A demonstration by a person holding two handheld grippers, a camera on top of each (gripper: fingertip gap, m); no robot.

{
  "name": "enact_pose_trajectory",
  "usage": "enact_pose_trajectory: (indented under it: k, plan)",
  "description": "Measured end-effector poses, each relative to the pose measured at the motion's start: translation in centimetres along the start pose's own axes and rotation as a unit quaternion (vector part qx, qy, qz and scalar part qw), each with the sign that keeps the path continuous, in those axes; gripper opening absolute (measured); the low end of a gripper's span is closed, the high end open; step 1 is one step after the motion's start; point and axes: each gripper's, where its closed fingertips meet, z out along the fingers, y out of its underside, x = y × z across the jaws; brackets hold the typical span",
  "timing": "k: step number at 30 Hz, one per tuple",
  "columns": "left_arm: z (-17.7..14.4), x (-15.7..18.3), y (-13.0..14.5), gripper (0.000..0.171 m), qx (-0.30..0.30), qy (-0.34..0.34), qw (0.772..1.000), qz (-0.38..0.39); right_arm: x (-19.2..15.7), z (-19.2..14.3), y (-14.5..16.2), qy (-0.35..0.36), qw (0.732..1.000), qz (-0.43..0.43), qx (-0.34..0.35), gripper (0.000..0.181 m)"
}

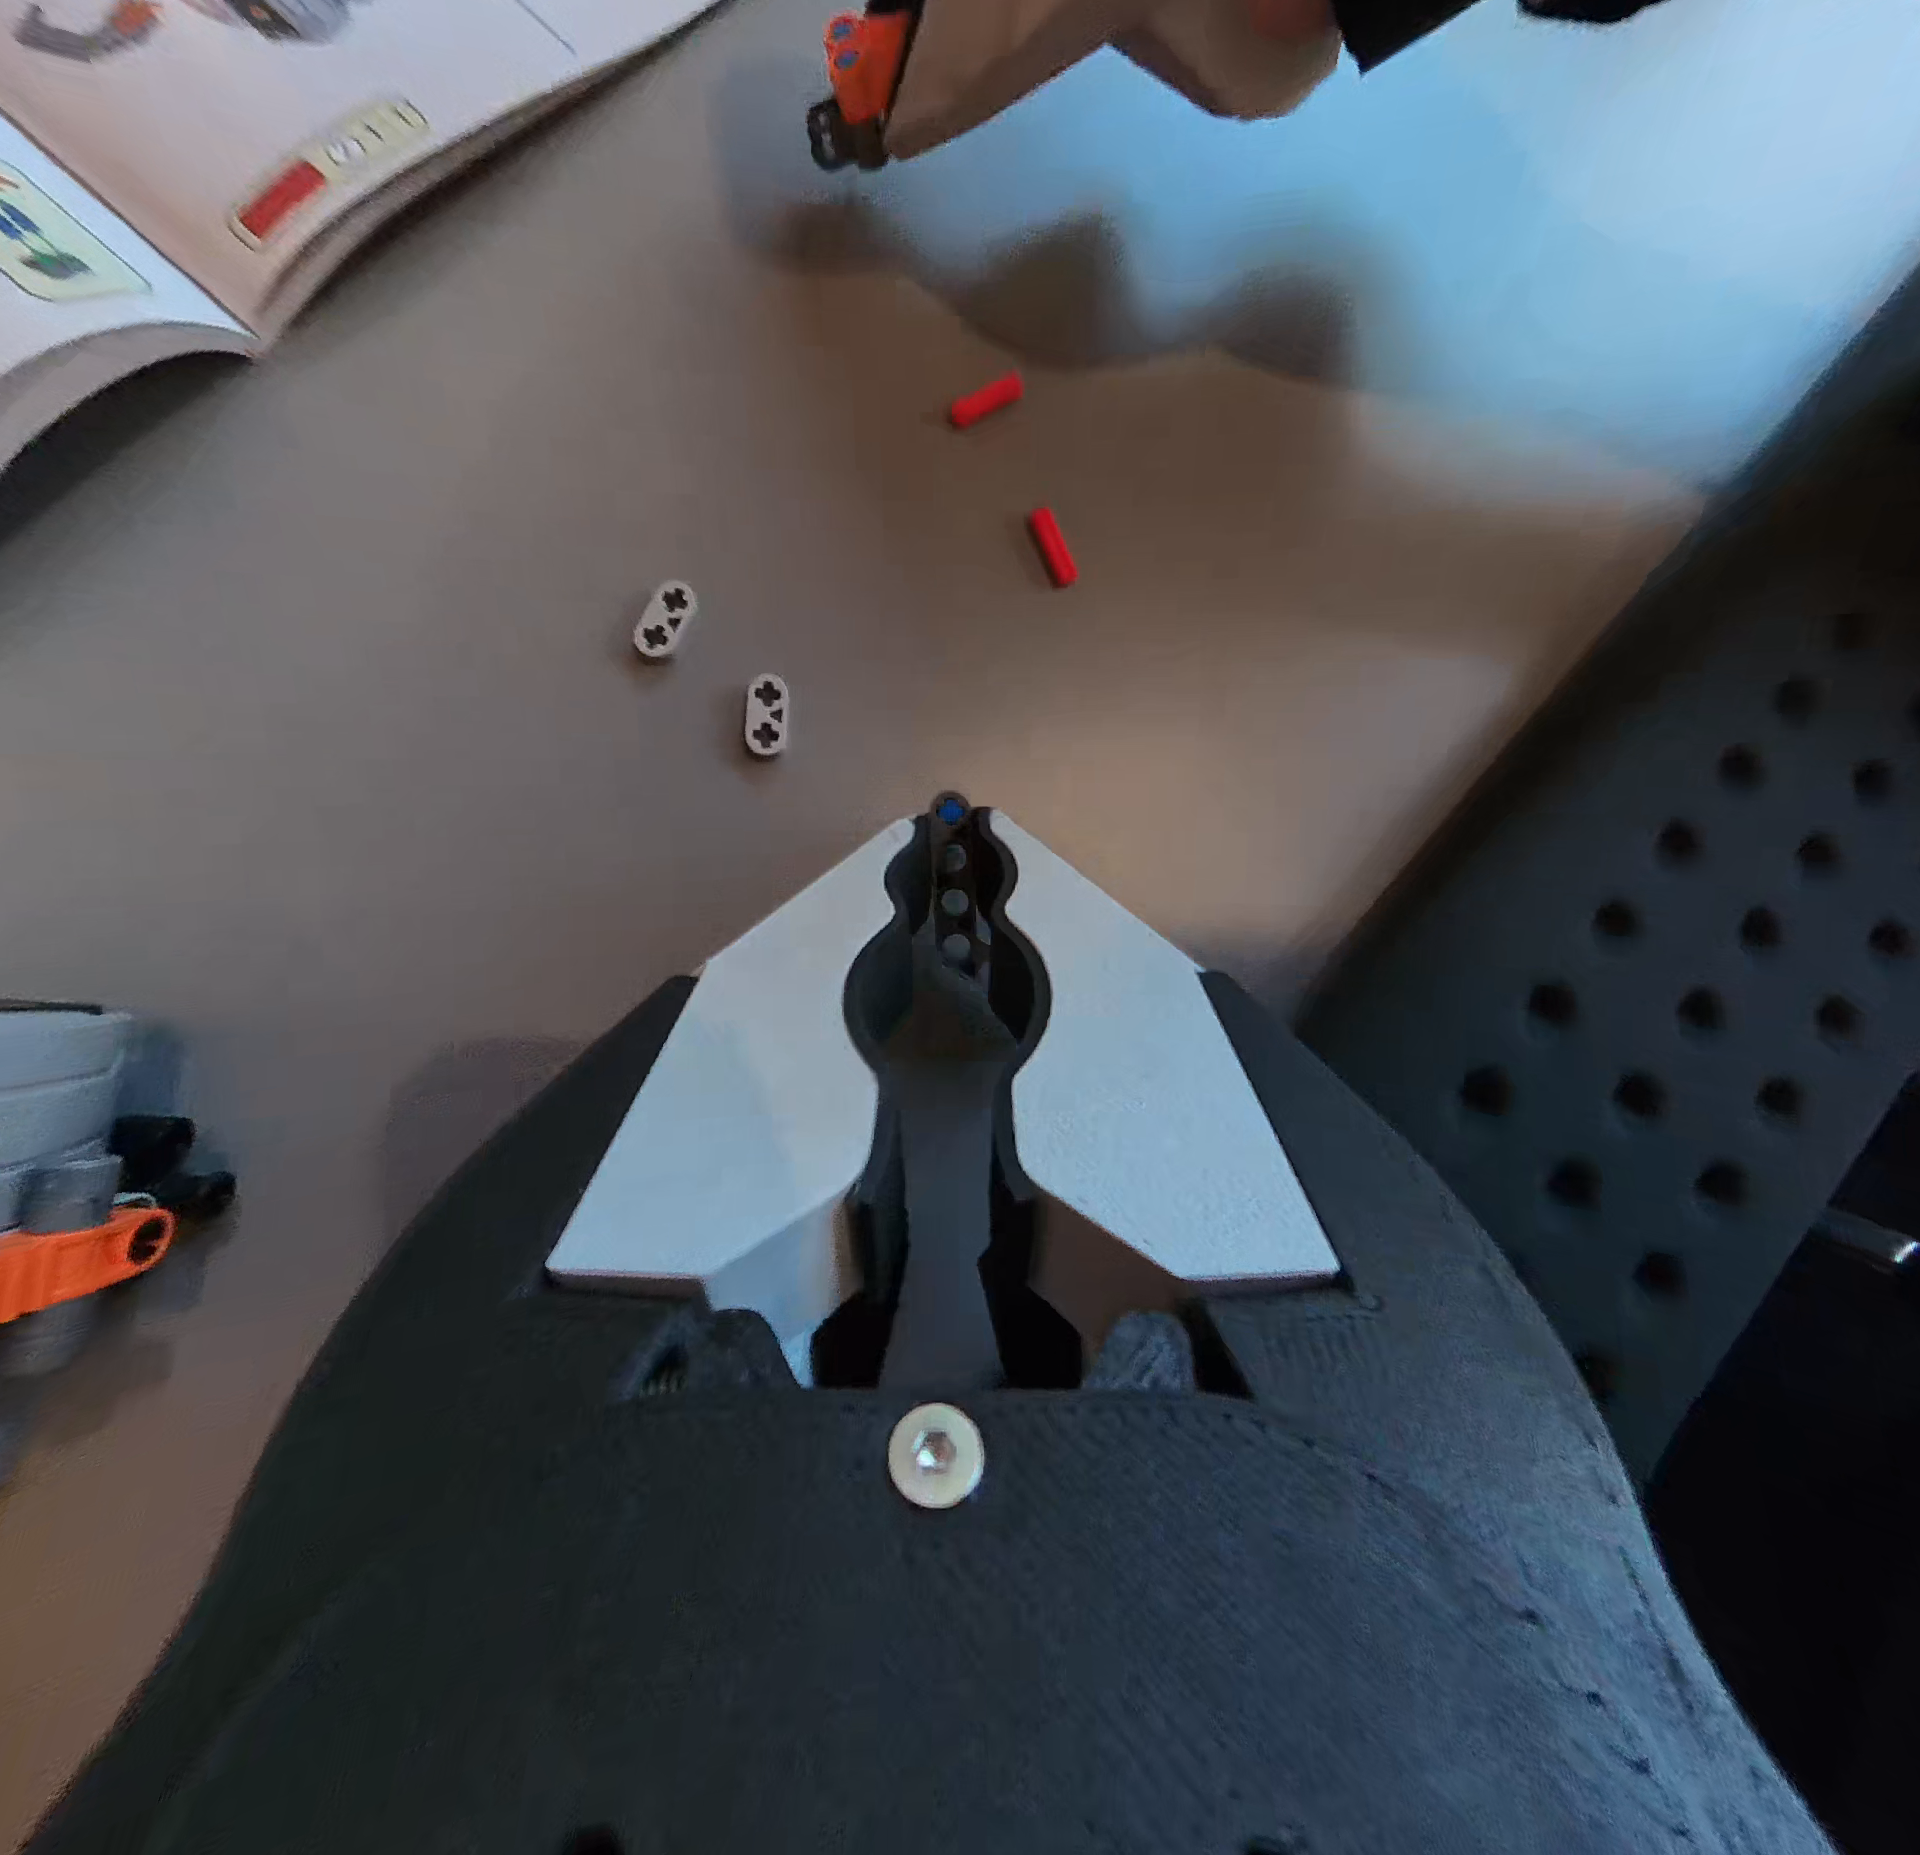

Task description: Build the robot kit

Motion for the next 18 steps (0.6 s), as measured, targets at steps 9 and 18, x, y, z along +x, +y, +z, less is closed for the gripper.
enact_pose_trajectory:
  k: [9, 18]
  plan:
    - [-1.6, -0.7, -1.0, 0.025, 0.029, 0.015, 0.999, -0.036, -0.6, -0.5, -0.7, -0.008, 0.998, -0.052, 0.015, 0.030]
    - [0.5, -3.2, -2.6, 0.011, -0.028, -0.048, 0.998, 0.011, -3.5, -0.6, -0.8, -0.007, 0.979, -0.203, 0.006, 0.026]
